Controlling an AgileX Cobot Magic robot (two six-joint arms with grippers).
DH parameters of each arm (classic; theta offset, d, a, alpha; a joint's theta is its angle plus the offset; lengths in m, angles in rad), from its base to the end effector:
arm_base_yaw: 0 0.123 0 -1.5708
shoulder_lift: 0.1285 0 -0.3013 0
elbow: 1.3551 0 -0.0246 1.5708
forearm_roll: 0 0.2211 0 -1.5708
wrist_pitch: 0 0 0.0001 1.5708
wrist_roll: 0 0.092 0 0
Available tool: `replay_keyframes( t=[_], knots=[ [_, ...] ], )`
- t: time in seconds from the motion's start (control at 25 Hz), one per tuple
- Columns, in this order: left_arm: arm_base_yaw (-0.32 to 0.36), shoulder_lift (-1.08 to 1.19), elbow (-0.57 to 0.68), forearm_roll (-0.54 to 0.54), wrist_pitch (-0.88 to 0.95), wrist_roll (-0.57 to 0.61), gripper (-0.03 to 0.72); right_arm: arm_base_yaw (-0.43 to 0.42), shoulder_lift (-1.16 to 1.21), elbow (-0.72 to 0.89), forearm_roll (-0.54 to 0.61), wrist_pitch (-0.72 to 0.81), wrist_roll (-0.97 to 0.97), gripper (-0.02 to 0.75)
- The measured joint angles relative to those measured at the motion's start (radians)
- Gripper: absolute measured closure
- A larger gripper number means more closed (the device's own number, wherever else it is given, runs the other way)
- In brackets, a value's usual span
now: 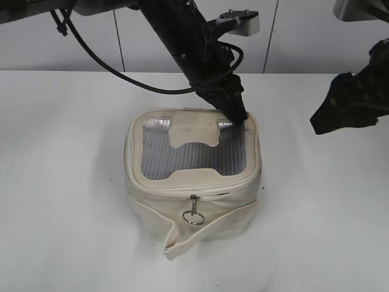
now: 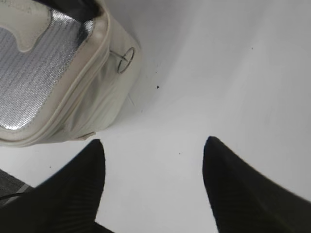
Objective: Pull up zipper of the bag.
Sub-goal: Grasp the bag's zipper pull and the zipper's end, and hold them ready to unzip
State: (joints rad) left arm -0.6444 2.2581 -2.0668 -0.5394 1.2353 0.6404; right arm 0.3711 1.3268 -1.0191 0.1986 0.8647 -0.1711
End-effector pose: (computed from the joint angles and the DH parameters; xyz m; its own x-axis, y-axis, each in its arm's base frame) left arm 0.3443 -0.3145 0.2537 -0.4198 0.7871 -0.4518 0.9024 0.3089 -0.3004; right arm 0.2089 0.0961 0.3179 -0.8017 -0.3557 -0.4804 -0.4585 0.8816 0.1124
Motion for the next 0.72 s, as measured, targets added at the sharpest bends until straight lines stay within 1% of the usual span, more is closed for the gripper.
replay_keyframes(
  t=[0.2, 0.36, 0.48, 0.56, 0.6, 0.72],
  knots=[
    [0.000, -0.019, 0.008, 0.026, -0.001, -0.001, 0.584, -0.003, 0.051, 0.051, 0.048, -0.132, -0.067, 0.243],
    [0.000, -0.025, 0.008, 0.040, 0.002, -0.002, 0.587, -0.042, 0.111, 0.112, 0.160, -0.232, -0.201, 0.243],
    [0.000, -0.026, 0.008, 0.041, 0.003, -0.002, 0.587, -0.092, 0.161, 0.133, 0.287, -0.267, -0.336, 0.243],
    [0.000, -0.026, 0.008, 0.040, 0.003, -0.002, 0.587, -0.118, 0.185, 0.143, 0.408, -0.268, -0.440, 0.243],
    [0.000, -0.026, 0.008, 0.037, 0.003, -0.002, 0.587, -0.122, 0.194, 0.150, 0.470, -0.268, -0.497, 0.243],
    [0.001, -0.026, 0.008, 0.025, 0.006, -0.002, 0.587, -0.127, 0.204, 0.178, 0.606, -0.267, -0.622, 0.243]
  ],
)
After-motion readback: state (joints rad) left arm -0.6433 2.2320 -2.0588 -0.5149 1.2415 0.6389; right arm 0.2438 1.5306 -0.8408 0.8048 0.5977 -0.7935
